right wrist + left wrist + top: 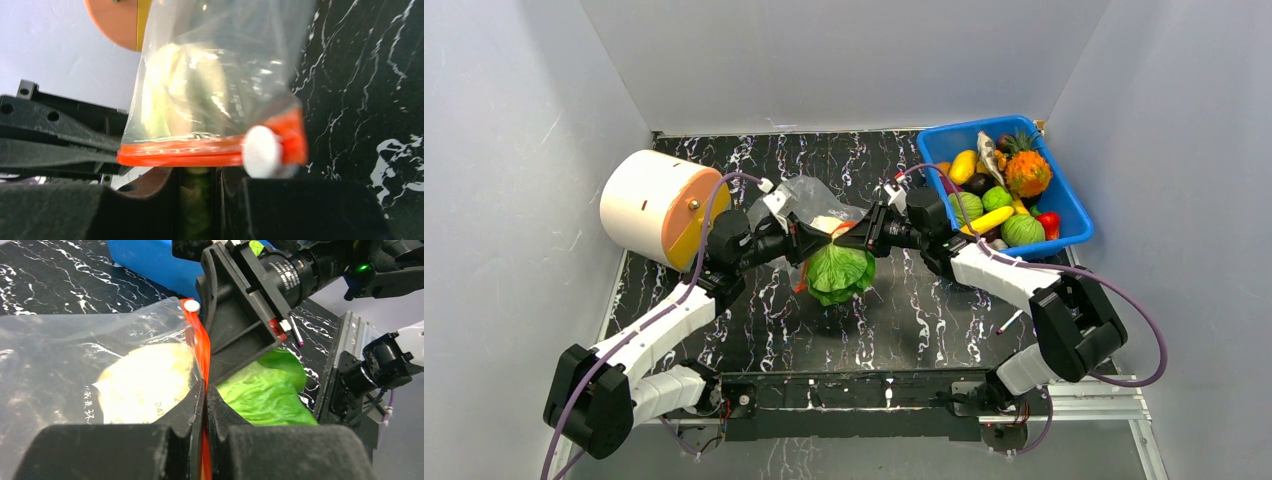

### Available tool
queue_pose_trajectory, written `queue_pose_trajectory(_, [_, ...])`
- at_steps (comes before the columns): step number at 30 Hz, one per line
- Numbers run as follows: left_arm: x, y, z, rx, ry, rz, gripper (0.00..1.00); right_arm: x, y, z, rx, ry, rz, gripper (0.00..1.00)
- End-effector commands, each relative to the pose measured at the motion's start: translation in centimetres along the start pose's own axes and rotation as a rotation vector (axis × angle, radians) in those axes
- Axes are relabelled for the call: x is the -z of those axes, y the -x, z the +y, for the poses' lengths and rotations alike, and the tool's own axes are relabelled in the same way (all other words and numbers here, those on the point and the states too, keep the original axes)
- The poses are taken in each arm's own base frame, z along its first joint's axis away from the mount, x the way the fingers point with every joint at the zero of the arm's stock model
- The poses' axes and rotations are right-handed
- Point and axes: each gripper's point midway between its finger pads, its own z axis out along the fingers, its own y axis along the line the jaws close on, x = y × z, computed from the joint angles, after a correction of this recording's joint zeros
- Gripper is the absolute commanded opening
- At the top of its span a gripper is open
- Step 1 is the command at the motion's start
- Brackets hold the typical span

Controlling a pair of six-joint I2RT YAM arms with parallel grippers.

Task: Place the food in the zip-top bag and seal the zipper
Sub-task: Place the fake vegetable in the zipper food storage bag.

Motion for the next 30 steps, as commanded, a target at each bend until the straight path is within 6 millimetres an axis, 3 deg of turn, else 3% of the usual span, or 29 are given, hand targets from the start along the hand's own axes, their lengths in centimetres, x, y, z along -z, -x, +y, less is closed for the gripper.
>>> queue_pose_trajectory(1, [0.2, 1.0, -2.1, 0.007, -0.100, -0.024, 0.00, -0.1, 4.0, 2.3, 0.065, 0.028, -0.175, 0.00])
queue_pose_trajectory(5, [0.3, 1.4, -2.1, 0.039, -0.086, -0.035, 0.00, -0.8, 4.1, 2.6, 0.095, 0.036, -0.144, 0.03])
queue_pose_trajectory(7, [0.2, 1.5, -1.1, 0.083, -0.015, -0.045, 0.00, -1.1, 4.3, 2.5, 0.136, 0.014, -0.121, 0.12])
queue_pose_trajectory(13, [-0.3, 1.2, 1.3, 0.216, 0.121, -0.064, 0.00, -0.8, 4.0, -0.5, 0.305, -0.162, -0.003, 0.42])
queue_pose_trajectory(16, [-0.5, 0.4, 2.7, 0.255, 0.192, -0.049, 0.00, 0.2, 3.3, -1.2, 0.345, -0.206, 0.026, 0.52])
queue_pose_trajectory(26, [-1.0, -0.8, 4.1, 0.312, 0.254, -0.055, 0.00, 5.3, 3.0, 0.5, 0.496, -0.274, -0.037, 0.86])
queue_pose_trajectory(30, [-1.2, -1.2, 4.3, 0.338, 0.257, -0.047, 0.00, 6.6, 2.1, -0.1, 0.436, -0.294, -0.075, 0.89])
